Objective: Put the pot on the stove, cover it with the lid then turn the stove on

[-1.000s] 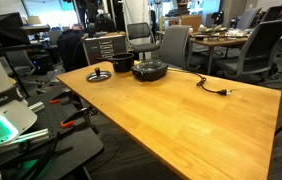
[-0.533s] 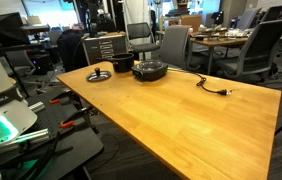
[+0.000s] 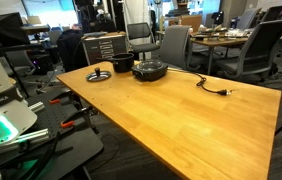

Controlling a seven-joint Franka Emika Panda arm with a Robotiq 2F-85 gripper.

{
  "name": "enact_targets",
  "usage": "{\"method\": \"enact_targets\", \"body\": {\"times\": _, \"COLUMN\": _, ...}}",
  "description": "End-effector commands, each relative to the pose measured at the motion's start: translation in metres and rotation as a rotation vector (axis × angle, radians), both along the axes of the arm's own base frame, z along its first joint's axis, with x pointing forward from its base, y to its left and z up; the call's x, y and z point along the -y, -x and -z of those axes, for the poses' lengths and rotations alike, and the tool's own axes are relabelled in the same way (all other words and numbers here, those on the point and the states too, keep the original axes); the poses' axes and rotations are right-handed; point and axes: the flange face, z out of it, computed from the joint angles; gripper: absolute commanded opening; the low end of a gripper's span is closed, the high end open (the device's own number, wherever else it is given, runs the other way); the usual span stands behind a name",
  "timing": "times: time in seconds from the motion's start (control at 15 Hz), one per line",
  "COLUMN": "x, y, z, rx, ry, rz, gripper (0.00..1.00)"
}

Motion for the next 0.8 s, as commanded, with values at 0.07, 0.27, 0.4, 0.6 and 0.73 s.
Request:
{"method": "enact_targets", "body": {"times": 0.07, "x": 0.003, "y": 0.01, "z": -0.011, "rx": -0.045, "ry": -0.056, "rz": -0.143, "gripper": 1.0}}
{"method": "enact_targets", "body": {"times": 0.27, "x": 0.02, "y": 0.019, "z": -0.025, "rx": -0.01, "ry": -0.1, "rz": -0.287, "gripper": 1.0}}
{"method": "enact_targets", "body": {"times": 0.4, "x": 0.033, "y": 0.021, "z": -0.033, "rx": -0.024, "ry": -0.176, "rz": -0.366, "gripper": 1.0}}
{"method": "enact_targets", "body": {"times": 0.6, "x": 0.035, "y": 0.018, "z": -0.027, "rx": -0.07, "ry": -0.188, "rz": -0.314, "gripper": 1.0}}
{"method": "enact_targets", "body": {"times": 0.73, "x": 0.037, "y": 0.022, "z": -0.032, "rx": -0.075, "ry": -0.213, "rz": -0.322, "gripper": 1.0}}
